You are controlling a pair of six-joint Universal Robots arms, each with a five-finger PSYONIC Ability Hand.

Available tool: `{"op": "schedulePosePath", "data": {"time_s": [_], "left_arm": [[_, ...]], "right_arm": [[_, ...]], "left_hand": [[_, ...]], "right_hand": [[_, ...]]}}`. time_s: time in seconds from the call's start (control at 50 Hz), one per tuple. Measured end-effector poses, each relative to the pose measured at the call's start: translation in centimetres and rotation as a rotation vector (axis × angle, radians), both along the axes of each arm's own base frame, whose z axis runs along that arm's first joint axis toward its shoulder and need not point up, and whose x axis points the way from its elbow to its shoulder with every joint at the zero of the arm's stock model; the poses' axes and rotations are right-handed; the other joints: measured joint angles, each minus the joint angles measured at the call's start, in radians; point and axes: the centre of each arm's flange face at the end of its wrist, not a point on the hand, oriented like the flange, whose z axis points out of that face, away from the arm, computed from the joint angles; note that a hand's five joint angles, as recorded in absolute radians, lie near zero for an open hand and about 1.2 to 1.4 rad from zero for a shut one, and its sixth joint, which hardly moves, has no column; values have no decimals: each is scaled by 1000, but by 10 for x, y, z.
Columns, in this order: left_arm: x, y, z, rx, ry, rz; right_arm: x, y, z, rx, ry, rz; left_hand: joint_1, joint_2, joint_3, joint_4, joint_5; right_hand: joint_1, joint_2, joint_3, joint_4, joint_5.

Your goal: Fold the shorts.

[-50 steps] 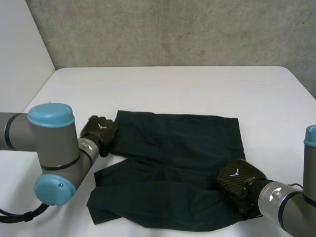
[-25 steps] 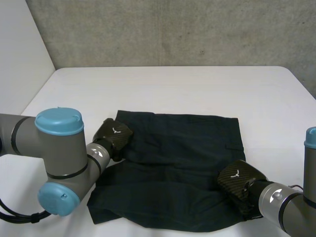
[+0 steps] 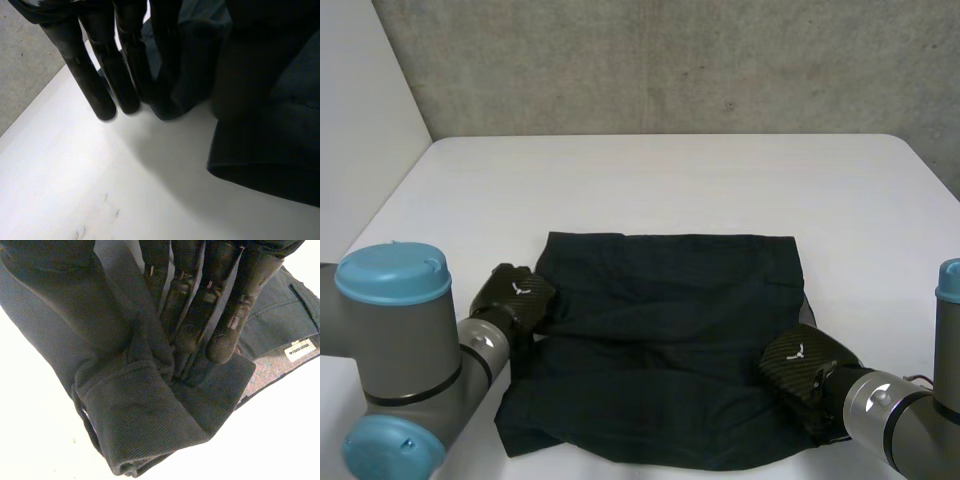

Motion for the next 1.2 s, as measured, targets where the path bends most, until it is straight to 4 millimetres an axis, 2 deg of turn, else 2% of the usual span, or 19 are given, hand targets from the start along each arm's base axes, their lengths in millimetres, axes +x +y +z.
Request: {"op": "schedulePosePath", "data": {"time_s": [0.02,0.08,0.18,0.22,0.28,0.38,0.4,0.42,0.52,0.6,0.68,0.74,0.8,0.88,0.98,1.06,1.16,1.2], "left_arm": [[1,1,1,-1,1,0],[2,3,9,-20,11,2],[5,5,25,-61,34,5],[9,12,45,-114,64,8],[12,19,58,-147,88,7],[19,46,76,-159,139,-11],[19,46,76,-159,139,-11],[21,58,77,-128,145,-25],[27,92,64,25,112,-72],[31,111,55,119,74,-95],[34,121,50,154,55,-107],[35,124,48,164,47,-111],[35,125,43,175,37,-113],[34,124,36,187,26,-109],[32,122,28,202,11,-108],[29,125,27,202,4,-122],[28,130,36,167,5,-136],[30,131,58,98,31,-133]], "right_arm": [[0,0,0,0,0,0],[0,0,0,0,1,-1],[-1,0,1,-3,0,-3],[-1,1,3,-10,-2,-4],[-1,1,5,-19,-5,-5],[-2,1,9,-37,-11,-6],[-2,1,9,-37,-11,-6],[-2,2,11,-43,-13,-7],[-2,2,14,-56,-17,-7],[-2,2,15,-58,-17,-7],[-2,3,15,-57,-17,-8],[-3,3,15,-56,-18,-8],[-3,4,16,-58,-20,-10],[-3,4,19,-65,-30,-17],[-4,6,28,-88,-55,-32],[-5,8,35,-106,-66,-36],[-7,13,46,-122,-68,-37],[-11,16,64,-150,-70,-45]], "left_hand": [[-115,-123,-112,-115,-114],[-227,-252,-250,-253,-259],[-232,-277,-272,-279,-284],[-232,-281,-277,-279,-284],[-232,-281,-277,-279,-284],[-232,-282,-277,-279,-284],[-232,-282,-277,-279,-284],[-232,-282,-277,-279,-284],[-232,-282,-277,-279,-284],[-232,-282,-277,-279,-284],[-232,-282,-277,-279,-284],[-189,-242,-242,-238,-243],[130,58,53,60,52],[321,270,265,272,263],[384,403,393,408,382],[384,422,415,428,389],[384,422,415,429,389],[384,422,415,431,389]], "right_hand": [[0,0,0,0,0],[0,0,0,0,0],[0,0,0,0,0],[0,0,0,0,0],[0,0,0,0,0],[0,0,0,0,0],[0,0,0,0,0],[0,0,0,0,0],[0,0,0,0,0],[0,0,0,0,0],[0,0,0,0,0],[0,0,0,0,0],[0,0,0,0,0],[0,0,0,0,0],[0,0,0,0,0],[0,0,0,0,0],[0,0,0,0,0],[0,0,0,0,0]]}}
